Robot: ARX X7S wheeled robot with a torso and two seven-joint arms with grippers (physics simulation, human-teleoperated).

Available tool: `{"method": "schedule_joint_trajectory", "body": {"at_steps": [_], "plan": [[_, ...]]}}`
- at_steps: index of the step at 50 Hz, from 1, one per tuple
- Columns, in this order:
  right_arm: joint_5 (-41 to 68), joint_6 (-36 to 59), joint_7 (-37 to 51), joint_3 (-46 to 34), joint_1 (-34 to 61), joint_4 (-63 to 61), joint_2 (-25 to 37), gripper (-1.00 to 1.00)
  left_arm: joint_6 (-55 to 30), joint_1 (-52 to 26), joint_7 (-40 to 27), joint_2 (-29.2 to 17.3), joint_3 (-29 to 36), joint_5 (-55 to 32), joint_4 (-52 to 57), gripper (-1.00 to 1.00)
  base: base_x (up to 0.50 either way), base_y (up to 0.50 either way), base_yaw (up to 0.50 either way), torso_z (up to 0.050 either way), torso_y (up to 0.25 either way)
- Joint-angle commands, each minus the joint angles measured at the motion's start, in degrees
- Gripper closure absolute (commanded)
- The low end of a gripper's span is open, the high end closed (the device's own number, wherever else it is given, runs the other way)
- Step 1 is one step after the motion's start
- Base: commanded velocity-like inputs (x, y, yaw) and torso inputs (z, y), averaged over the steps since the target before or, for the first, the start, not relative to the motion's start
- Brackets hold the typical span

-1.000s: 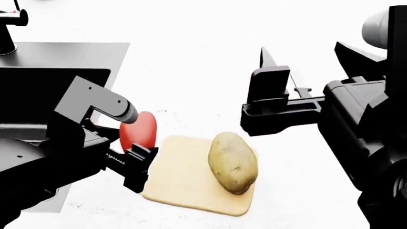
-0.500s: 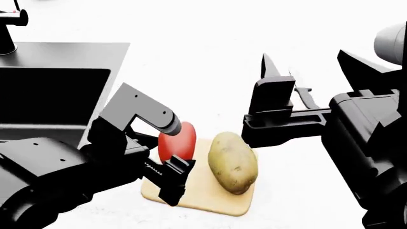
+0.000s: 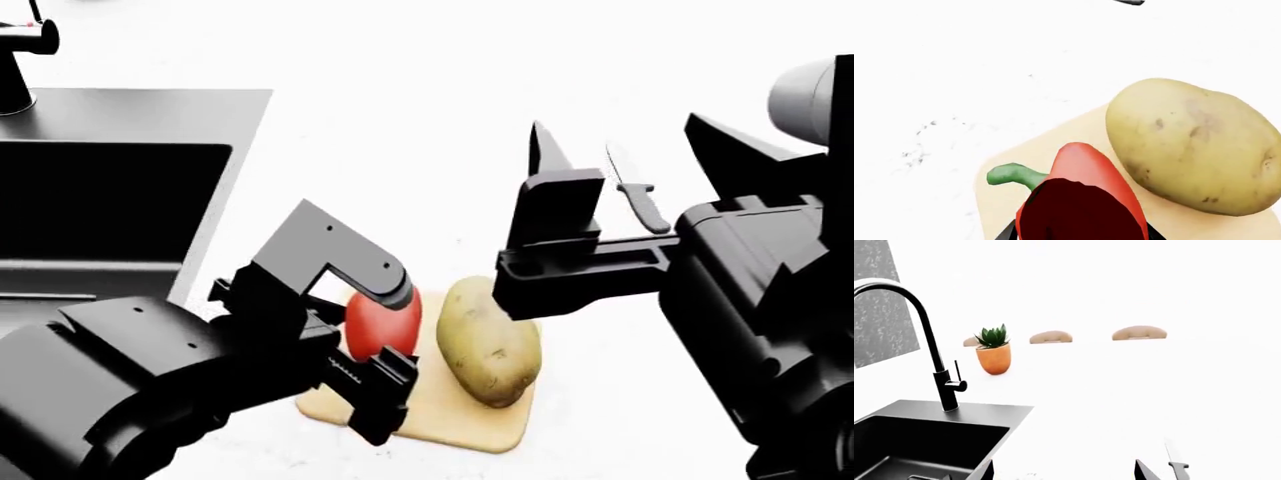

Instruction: Pick the vegetables from the sink and place them on the cutting board.

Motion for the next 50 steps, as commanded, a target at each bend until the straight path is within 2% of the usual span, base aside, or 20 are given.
{"method": "schedule_joint_trajectory", "body": {"at_steps": [1,12,20,27,32,36,38,42,45,48,50], "plan": [[-0.42,5.35,-2.28,0.34,0.36,0.75,-0.41,-1.00,-0.57,-0.97,-0.49,0.10,0.33,0.35,-1.39,-1.00,0.00,0.00,0.00,0.000,0.000],[0.30,5.02,-2.22,-0.29,0.08,0.63,-0.41,-1.00,-5.35,0.15,-1.47,-0.86,-1.24,-2.53,6.60,-1.00,0.00,0.00,0.00,0.000,0.000],[-0.17,4.81,-2.59,-0.58,-0.02,0.95,-0.40,-1.00,-8.89,4.14,-2.30,-5.01,-5.99,-5.14,14.92,-1.00,0.00,0.00,0.00,0.000,0.000],[-1.40,3.22,0.03,0.83,0.29,0.77,0.06,-1.00,-11.24,0.42,-1.83,-8.17,-13.21,-6.31,12.50,-1.00,0.00,0.00,0.00,0.000,0.001],[-3.97,2.34,-0.44,2.07,-1.80,1.06,0.52,-1.00,-14.19,-0.14,-2.42,-10.72,-18.03,-7.66,16.13,-1.00,0.00,0.00,0.00,0.000,0.000],[-5.79,3.55,-0.99,1.27,-0.60,2.64,2.22,-1.00,-18.56,-3.61,-4.98,-10.84,-23.41,-7.56,15.27,-1.00,0.00,0.00,0.00,0.000,0.000],[-5.77,4.13,-1.16,1.03,0.75,3.45,3.16,-1.00,-19.33,-5.63,-7.24,-11.35,-25.30,-8.98,15.55,-1.00,0.00,0.00,0.00,0.000,0.000],[-6.37,4.80,-1.38,0.25,2.23,4.60,3.86,-1.00,-19.40,-9.15,-20.43,-14.53,-27.14,-23.20,13.79,-1.00,0.00,0.00,0.00,0.000,0.000],[-5.95,5.58,-1.09,-0.43,4.79,6.02,4.60,-1.00,-19.18,-10.91,-24.61,-14.83,-28.36,-25.61,11.31,-1.00,0.00,0.00,0.00,0.000,0.000],[-5.39,6.61,-0.63,-0.72,5.41,6.54,6.16,-1.00,-19.41,-11.35,-36.52,-19.00,-27.80,-39.66,10.63,-1.00,0.00,0.00,0.00,0.000,0.000],[-5.38,6.63,-0.90,-0.33,5.19,6.56,6.83,-1.00,-18.94,-11.32,-40.94,-20.66,-28.27,-44.03,11.06,-1.00,0.00,0.00,0.00,0.000,0.000]]}}
